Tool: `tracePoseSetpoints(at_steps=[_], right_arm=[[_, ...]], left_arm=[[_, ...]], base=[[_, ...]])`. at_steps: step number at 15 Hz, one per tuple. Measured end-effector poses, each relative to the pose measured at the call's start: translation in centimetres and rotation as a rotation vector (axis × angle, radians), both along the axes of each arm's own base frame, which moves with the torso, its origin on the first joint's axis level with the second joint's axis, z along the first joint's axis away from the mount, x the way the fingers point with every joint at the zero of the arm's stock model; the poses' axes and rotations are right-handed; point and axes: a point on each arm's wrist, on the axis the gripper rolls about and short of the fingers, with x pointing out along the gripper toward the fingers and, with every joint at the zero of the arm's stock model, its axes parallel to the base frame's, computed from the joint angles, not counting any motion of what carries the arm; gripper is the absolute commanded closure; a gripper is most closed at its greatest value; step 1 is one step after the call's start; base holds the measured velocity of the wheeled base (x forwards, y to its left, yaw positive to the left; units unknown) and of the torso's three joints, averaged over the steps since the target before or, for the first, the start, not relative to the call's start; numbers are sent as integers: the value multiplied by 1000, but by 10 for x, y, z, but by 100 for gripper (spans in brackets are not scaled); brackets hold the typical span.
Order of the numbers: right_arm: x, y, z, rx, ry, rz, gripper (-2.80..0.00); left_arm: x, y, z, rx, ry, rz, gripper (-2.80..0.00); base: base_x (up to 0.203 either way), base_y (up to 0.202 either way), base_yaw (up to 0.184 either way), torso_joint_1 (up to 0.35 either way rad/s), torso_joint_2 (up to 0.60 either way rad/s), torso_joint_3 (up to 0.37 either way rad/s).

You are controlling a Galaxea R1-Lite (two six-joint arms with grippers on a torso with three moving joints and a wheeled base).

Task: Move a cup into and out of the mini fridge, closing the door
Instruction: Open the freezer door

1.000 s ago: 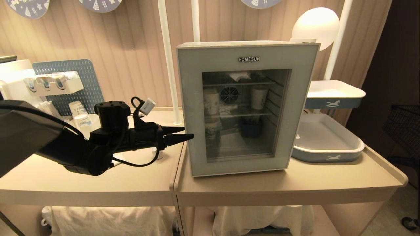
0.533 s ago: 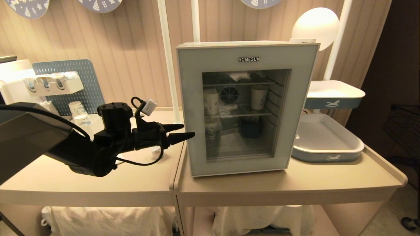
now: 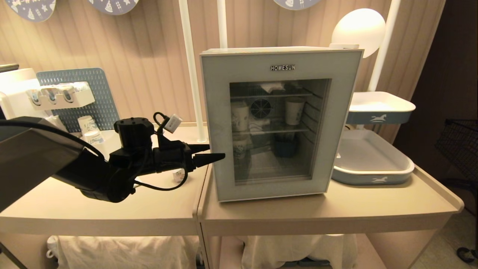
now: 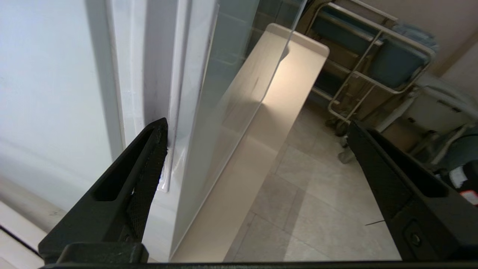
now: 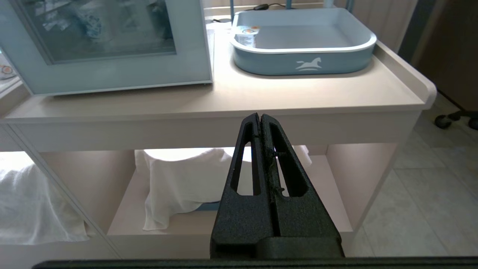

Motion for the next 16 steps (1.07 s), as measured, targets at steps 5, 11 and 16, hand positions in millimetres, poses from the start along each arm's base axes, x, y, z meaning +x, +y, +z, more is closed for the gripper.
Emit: tracePoseSetpoints(at_steps=[5,11,16], right_arm=[[0,0,0,0,0,0,0],[0,0,0,0,-2,2,0],[0,0,0,-1,-2,1,0]], left_arm=[[-3,-5,3,-10,4,-28,-280],[-22,-6,5,-13,31,-89,-280],[-48,-12,8,-8,47,-129,-280]], base=[[0,0,0,0,0,0],[0,0,0,0,0,0],[0,0,0,0,0,0]])
